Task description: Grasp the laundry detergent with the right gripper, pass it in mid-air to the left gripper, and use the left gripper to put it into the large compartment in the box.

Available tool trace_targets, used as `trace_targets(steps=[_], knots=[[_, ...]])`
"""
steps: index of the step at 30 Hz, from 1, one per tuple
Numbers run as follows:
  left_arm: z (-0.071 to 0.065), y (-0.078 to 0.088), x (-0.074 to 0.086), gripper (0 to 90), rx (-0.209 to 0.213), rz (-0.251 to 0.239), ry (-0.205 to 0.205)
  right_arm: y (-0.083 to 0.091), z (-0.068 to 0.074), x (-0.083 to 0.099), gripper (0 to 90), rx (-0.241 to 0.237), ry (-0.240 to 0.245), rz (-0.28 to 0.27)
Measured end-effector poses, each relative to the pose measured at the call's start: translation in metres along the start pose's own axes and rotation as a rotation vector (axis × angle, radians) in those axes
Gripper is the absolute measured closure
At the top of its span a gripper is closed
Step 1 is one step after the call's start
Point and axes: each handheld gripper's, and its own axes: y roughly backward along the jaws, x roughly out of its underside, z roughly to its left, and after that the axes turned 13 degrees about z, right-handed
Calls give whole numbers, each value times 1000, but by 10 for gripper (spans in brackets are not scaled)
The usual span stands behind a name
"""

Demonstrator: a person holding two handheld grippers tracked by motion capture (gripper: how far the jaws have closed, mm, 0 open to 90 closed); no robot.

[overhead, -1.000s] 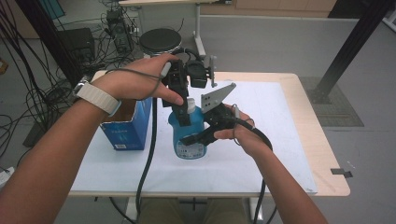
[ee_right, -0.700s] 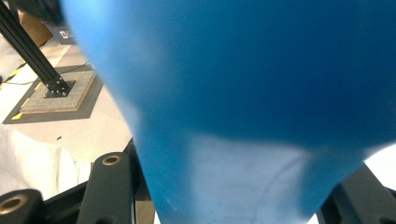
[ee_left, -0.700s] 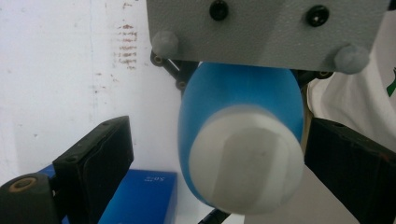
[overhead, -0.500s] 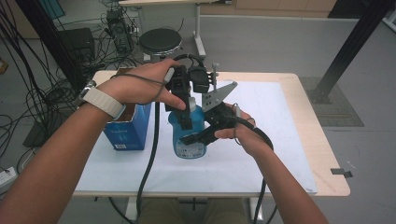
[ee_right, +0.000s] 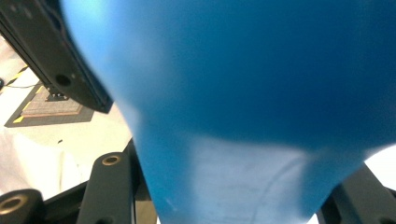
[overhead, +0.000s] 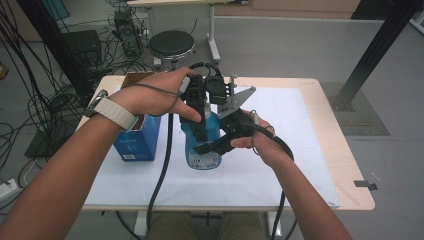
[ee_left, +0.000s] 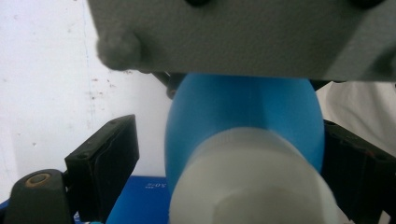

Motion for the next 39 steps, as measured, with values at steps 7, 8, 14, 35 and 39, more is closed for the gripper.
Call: trace_targets(steps=[7, 8, 14, 35, 39], knots=[[-1, -3, 0, 161, 4, -5, -1, 0, 1, -1, 435, -4, 0, -3], [0, -3, 0, 166, 4, -5, -2, 0, 1, -1, 435, -5, 1, -2], [0, -4, 0, 222, 8, -6, -15, 0, 1, -2, 435, -5, 3, 0], [1, -11, 3, 380, 72, -16, -31, -4, 1, -2, 435, 1, 15, 14], [1, -11, 3, 380, 71, -20, -24, -4, 0, -1, 435, 3, 17, 14]])
